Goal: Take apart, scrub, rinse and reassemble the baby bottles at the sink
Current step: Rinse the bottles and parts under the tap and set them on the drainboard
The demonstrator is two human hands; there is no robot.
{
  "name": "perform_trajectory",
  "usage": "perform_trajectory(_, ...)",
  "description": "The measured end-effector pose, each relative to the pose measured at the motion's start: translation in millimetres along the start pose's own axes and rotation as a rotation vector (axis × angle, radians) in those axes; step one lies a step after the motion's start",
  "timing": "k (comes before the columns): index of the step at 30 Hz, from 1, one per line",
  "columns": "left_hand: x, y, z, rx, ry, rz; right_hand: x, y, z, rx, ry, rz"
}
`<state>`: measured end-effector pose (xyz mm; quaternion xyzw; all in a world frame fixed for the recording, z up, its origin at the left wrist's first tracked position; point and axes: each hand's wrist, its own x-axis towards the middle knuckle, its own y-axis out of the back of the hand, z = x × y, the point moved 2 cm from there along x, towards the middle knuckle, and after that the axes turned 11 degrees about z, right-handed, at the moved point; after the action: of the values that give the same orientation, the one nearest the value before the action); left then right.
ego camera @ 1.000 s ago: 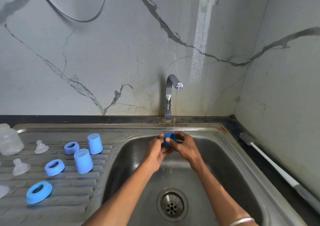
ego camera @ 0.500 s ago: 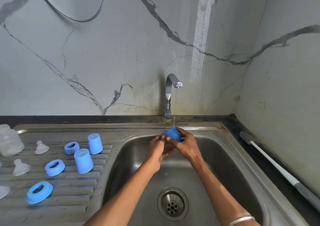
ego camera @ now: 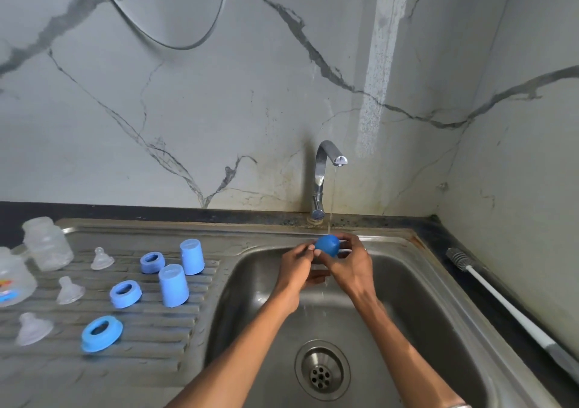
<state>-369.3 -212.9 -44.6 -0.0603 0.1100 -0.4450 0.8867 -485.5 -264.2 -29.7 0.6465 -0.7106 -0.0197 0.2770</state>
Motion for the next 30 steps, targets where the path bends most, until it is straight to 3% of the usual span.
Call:
perform_trajectory(4,-7.9,17.7,-5.1,0.295,-0.068,0.079,-13.8,9.8,-10.0,-0.186,0.034,0.021)
perform_trajectory(10,-47.5,53.8,8.0,0.748,-0.337,0.090,-46.1,23.2,-30.6,-0.269,0.036,-0.013)
perform_trajectory(19,-111.1,140.0,52.5,0.923,-0.635,0.252,-108.8,-3.0,-100.4,-0.155,0.151,-0.237)
perform_trajectory(30,-174.3,284.8,95.5,1.038,-0.725,0.448,-199.6,-80.3,-171.0,-0.064,0.247,-0.478)
